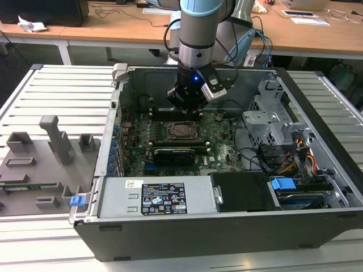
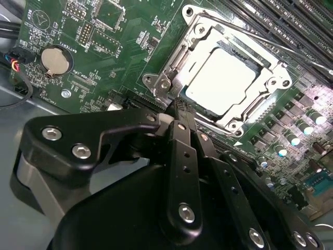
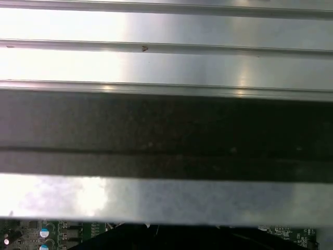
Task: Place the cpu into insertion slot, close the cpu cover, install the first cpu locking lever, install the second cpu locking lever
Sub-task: 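Install the second cpu locking lever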
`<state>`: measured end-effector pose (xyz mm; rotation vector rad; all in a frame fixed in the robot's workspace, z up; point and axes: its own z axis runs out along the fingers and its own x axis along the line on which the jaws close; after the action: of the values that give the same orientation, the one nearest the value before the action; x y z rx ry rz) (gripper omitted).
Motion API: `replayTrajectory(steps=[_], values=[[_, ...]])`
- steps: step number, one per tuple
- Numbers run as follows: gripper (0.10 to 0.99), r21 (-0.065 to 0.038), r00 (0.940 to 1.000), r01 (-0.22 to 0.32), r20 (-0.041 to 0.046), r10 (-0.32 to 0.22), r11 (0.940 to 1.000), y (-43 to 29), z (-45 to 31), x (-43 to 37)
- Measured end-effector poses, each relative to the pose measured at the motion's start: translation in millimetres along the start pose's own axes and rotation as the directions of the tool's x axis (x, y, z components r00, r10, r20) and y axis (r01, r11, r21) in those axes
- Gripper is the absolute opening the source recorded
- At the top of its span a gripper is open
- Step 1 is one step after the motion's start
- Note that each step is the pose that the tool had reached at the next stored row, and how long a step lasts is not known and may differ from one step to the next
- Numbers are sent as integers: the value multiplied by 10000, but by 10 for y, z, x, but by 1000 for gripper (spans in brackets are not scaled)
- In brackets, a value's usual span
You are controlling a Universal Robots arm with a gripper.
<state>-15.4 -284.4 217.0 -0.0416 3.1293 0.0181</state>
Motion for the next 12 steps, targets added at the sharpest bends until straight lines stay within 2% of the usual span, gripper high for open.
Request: replayTrajectory(steps=[8,9,10,12], values=[[106,2,10000,-2,-1,2,10000,-44,-3,2],[106,1,10000,-1,0,1,10000,-44,-33,1],[106,1,10000,-1,-1,1,10000,-43,-101,0],[106,-4,10000,-1,2,1,10000,-44,-103,0]])
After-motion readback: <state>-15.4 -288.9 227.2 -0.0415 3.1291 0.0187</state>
